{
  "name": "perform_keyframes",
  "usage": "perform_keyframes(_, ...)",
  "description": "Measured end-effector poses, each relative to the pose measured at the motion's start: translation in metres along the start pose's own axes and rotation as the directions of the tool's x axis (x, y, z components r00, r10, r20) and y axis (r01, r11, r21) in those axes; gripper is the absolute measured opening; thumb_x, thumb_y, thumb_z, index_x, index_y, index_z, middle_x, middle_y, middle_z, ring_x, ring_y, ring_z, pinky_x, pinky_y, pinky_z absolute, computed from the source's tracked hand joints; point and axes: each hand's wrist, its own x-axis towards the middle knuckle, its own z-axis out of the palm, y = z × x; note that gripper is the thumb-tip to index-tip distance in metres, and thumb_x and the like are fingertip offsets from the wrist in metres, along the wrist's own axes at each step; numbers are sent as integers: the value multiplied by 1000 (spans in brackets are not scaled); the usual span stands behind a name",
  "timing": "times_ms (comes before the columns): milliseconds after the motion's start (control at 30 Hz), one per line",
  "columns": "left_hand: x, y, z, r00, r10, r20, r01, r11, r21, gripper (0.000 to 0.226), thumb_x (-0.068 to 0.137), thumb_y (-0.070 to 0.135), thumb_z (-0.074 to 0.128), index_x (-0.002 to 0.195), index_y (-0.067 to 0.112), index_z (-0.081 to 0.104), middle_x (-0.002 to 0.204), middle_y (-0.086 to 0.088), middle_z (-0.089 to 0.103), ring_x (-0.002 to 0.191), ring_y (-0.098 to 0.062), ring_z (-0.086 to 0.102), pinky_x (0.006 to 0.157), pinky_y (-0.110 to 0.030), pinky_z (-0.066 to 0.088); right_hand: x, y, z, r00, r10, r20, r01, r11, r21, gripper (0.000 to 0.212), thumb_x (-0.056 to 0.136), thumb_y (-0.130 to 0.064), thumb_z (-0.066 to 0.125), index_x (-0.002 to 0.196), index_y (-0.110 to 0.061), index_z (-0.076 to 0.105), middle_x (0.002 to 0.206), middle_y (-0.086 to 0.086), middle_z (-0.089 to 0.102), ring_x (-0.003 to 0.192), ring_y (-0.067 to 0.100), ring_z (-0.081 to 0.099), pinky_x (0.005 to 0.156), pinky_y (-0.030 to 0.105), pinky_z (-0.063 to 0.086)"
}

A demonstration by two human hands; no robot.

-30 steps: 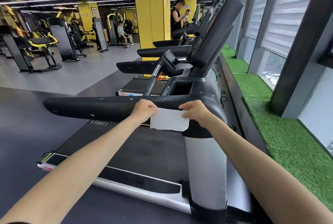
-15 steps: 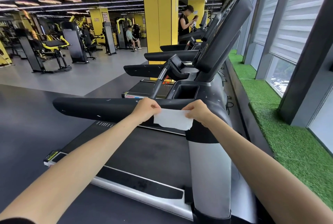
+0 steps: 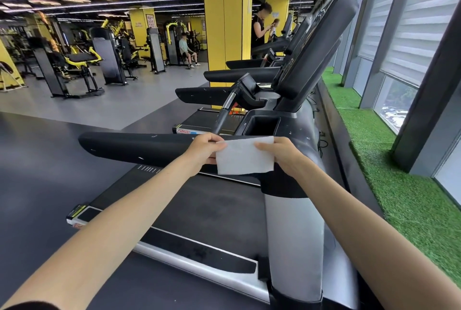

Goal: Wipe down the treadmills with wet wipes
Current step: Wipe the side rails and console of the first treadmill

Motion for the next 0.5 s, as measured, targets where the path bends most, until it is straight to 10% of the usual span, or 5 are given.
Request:
perform_keyframes(200,-5,-2,-13,901,-103,421,179,973,-146,35,82,29,73,111,11,63,100,-7,69,87,-19,67,74,-34,58,-7,-2,-7,994,-29,104,34,998,-48,10,94,-14,61,95,-6,67,96,13,70,84,26,66,72,33,55)
perform_keyframes(333,-12,5,4,796,-236,558,247,967,58,50,84,48,56,113,8,64,102,-6,70,91,-17,67,71,-27,55,-17,-8,-11,937,64,343,-43,997,-67,17,97,-19,57,101,-5,66,97,11,70,83,20,68,70,31,57)
perform_keyframes(400,-14,7,21,806,-229,546,230,971,69,38,83,33,62,109,7,65,102,-6,71,91,-16,69,74,-28,55,-19,-4,-12,927,72,368,-133,980,145,37,100,-36,48,116,-6,63,102,14,70,87,23,69,72,34,58)
perform_keyframes(500,-7,4,40,911,-198,361,268,951,-155,33,85,22,67,113,6,64,108,-12,70,96,-24,68,80,-37,55,-15,20,-15,931,137,339,-343,650,678,73,96,-63,27,128,-1,52,92,15,73,80,25,73,65,32,60)
